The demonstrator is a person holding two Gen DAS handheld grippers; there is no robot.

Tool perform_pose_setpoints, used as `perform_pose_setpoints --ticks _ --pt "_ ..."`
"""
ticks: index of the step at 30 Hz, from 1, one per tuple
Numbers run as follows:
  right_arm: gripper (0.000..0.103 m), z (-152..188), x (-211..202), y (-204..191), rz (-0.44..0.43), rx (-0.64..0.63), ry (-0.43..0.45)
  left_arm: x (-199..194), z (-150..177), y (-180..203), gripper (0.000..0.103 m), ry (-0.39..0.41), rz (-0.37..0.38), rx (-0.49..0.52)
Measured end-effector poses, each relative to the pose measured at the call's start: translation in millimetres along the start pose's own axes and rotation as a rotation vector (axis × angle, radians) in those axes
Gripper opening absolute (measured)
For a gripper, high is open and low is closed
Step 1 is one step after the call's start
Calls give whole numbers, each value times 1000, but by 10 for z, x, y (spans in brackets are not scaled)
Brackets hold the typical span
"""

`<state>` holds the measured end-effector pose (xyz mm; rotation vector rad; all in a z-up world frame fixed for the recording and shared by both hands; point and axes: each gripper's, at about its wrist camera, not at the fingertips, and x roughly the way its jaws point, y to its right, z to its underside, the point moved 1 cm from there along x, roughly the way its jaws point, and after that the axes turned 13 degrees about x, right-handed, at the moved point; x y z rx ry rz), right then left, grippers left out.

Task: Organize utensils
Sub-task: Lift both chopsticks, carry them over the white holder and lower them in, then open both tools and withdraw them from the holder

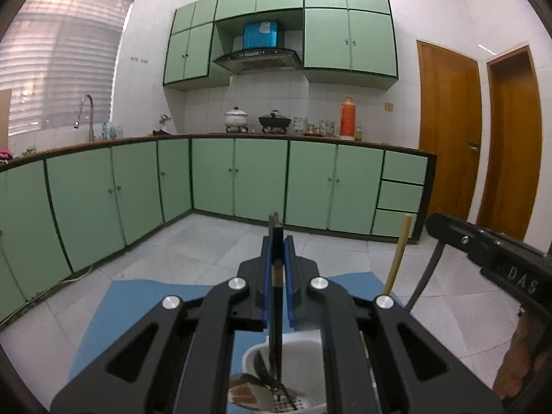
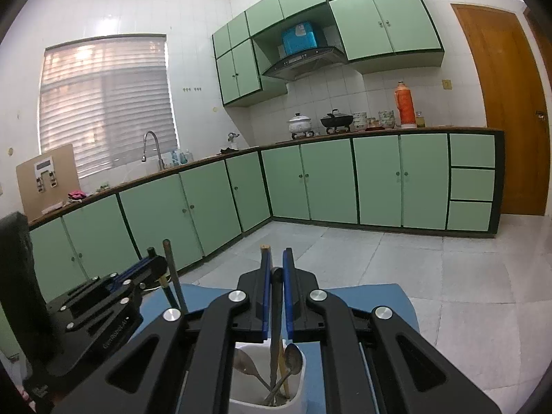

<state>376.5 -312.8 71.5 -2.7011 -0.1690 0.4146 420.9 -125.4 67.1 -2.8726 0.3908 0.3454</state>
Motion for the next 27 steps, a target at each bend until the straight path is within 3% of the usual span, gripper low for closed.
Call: perform_pose_setpoints --ticks 6,8,10,18,23,27 --pt "11 -25 -35 25 11 -1 6 -68 -41 -45 11 -2 7 -8" --pt "22 -50 -78 6 16 -2 21 -131 -68 -75 24 9 11 -21" --pt "28 -69 -135 6 19 1 36 -237 -110 -131 44 36 11 -36" --pt "53 -152 -530 73 30 13 117 -783 -218 -243 80 157 -27 -28" --pt "72 -59 -855 157 45 34 161 -1204 -136 -235 89 212 -56 -23" --pt "81 173 -1125 204 58 41 174 -1514 32 -194 93 224 -85 -4"
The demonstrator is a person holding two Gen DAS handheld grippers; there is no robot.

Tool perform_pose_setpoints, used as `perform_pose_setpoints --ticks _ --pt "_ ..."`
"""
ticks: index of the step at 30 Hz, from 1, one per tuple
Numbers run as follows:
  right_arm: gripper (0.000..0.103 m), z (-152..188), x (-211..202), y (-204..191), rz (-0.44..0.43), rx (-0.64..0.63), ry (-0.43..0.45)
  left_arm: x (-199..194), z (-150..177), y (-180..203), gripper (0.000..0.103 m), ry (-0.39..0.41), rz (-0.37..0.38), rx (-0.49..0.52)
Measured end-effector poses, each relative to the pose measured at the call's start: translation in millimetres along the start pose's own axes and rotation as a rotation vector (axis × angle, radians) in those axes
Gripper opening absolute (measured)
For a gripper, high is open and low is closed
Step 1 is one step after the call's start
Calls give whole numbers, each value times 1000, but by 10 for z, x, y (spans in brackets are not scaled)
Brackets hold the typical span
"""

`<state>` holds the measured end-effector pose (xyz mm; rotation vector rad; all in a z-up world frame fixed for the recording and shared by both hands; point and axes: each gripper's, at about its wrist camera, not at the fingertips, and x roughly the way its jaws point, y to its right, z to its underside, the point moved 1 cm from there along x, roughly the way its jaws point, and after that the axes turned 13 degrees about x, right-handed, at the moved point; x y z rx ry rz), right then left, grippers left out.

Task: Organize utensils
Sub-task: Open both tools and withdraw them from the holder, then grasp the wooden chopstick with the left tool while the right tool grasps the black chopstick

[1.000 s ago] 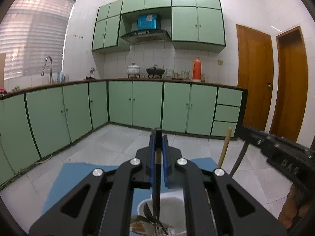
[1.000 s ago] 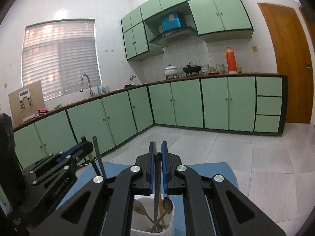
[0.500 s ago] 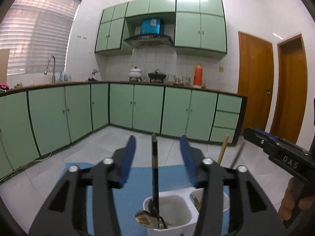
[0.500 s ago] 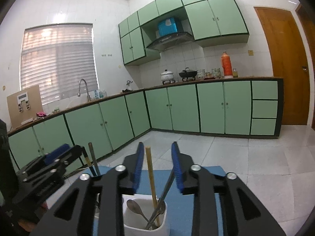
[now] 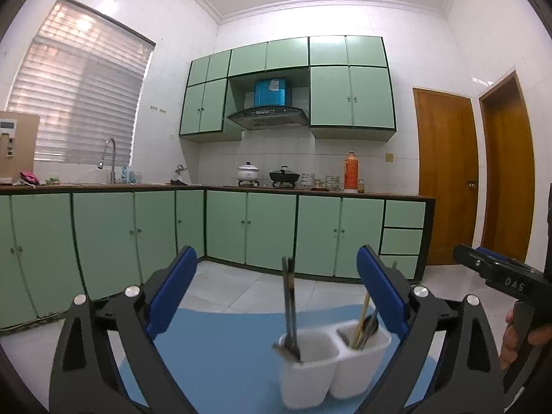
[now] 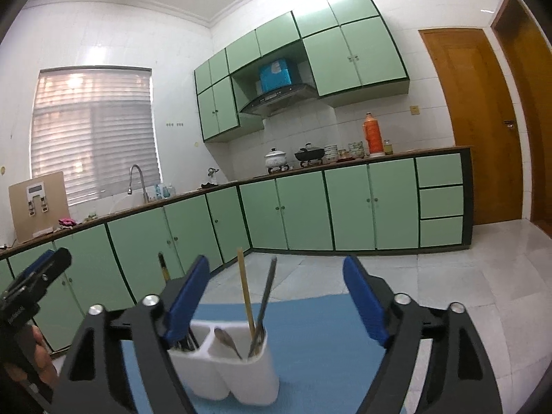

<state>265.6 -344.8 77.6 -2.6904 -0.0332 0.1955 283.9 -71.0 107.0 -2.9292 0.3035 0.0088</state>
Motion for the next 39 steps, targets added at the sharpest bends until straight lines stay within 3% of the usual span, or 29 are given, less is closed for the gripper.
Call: perform_pose_setpoints --ticks 5,11,23,33,37,39 --pt "86 360 -367 76 26 8 -5 -415 326 42 95 -32 -24 21" --pt "87 965 -744 136 107 1 -29 -809 910 90 95 -133 -67 44" --pt "87 2242 -1277 -71 148 -89 -74 -1312 1841 123 95 -287 -62 51" --pt "86 2733 -1562 -343 109 -144 -76 -1660 2215 98 94 -317 -58 46" --pt "85 2826 -1599 -420 99 -152 -79 -1712 2302 60 78 -343 -53 39" --pt "82 2855 -1601 -471 88 -161 -84 -1733 2338 45 77 -351 -51 36"
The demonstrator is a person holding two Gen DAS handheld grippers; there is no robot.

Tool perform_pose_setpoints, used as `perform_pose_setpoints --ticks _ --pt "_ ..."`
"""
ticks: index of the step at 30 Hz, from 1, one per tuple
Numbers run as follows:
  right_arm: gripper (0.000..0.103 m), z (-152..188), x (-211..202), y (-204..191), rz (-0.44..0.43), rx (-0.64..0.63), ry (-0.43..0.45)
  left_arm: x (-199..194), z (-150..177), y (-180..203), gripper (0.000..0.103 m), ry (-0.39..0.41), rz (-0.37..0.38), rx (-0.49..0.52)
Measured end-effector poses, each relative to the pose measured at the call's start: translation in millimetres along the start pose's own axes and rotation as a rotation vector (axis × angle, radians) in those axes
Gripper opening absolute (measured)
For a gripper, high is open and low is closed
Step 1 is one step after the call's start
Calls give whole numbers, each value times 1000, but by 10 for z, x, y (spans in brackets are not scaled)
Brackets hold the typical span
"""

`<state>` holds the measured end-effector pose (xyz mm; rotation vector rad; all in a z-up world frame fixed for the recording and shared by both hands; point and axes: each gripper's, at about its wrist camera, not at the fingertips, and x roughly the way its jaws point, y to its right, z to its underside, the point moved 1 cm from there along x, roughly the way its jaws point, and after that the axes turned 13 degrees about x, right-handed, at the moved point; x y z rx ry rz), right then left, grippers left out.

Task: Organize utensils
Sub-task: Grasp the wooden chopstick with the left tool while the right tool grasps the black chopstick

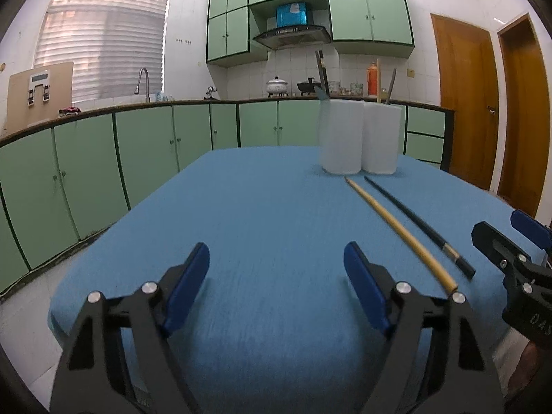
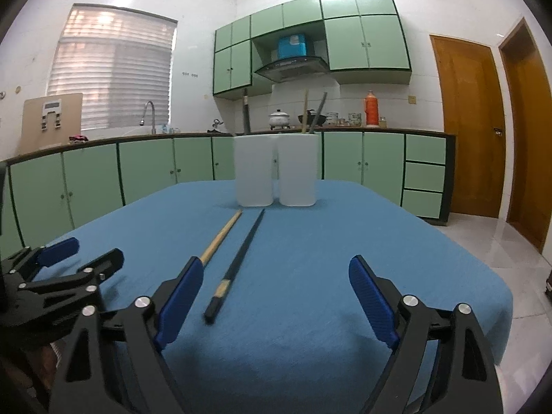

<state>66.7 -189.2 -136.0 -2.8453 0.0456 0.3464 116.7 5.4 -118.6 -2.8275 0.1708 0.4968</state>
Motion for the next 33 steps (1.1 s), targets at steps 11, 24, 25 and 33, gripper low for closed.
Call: perform_pose_setpoints --ticks 11,24,25,33 --pt "53 155 63 -82 -16 -17 -28 -37 62 -42 76 10 2 -14" --pt "8 241 61 -154 -35 -64 -29 -65 26 12 76 18 16 -17" --pt "7 231 57 -128 -28 -55 -27 -73 18 32 76 21 18 -14" --pt "7 93 13 195 39 13 -10 -133 -34 227 76 41 67 -28"
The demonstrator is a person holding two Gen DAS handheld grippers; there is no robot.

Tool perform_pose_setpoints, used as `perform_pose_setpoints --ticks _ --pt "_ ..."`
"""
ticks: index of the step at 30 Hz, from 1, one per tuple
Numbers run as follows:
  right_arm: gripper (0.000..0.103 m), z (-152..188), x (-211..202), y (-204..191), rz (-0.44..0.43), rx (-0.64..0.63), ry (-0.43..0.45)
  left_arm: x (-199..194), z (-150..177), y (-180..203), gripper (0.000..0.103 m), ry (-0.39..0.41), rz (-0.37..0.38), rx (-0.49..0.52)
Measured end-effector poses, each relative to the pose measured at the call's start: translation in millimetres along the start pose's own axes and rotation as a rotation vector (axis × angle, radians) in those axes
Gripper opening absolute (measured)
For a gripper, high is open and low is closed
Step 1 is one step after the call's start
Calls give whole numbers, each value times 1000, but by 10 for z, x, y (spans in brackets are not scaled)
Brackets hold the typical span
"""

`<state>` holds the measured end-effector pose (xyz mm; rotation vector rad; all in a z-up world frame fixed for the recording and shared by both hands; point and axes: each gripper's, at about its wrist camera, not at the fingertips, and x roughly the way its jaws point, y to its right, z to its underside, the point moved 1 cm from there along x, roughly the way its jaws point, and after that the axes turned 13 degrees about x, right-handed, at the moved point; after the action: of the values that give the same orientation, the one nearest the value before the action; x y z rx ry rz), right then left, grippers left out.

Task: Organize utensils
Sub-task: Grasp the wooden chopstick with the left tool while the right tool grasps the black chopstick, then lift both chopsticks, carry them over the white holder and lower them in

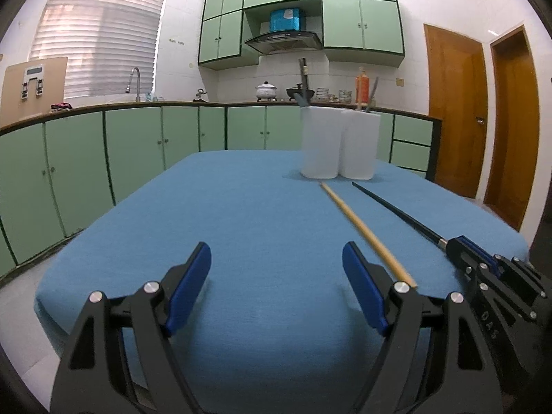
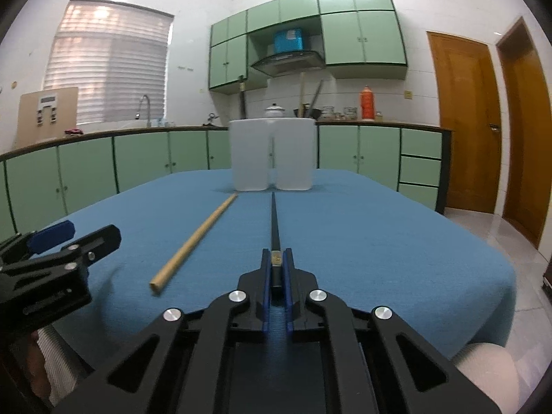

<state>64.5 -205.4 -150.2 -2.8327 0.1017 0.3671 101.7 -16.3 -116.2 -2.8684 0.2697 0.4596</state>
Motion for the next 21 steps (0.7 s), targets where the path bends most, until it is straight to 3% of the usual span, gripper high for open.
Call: perform_pose_setpoints --ticks 3,8,14,21 --pt "7 -15 -51 54 12 -1 13 -17 -6 136 76 1 29 2" --pt "7 -52 -157 156 34 1 41 -18 11 416 67 -12 84 14" --pt "7 -93 -162 267 54 34 44 33 40 627 54 -25 82 25" --pt "7 -76 -188 271 49 39 42 78 20 711 24 -36 66 27"
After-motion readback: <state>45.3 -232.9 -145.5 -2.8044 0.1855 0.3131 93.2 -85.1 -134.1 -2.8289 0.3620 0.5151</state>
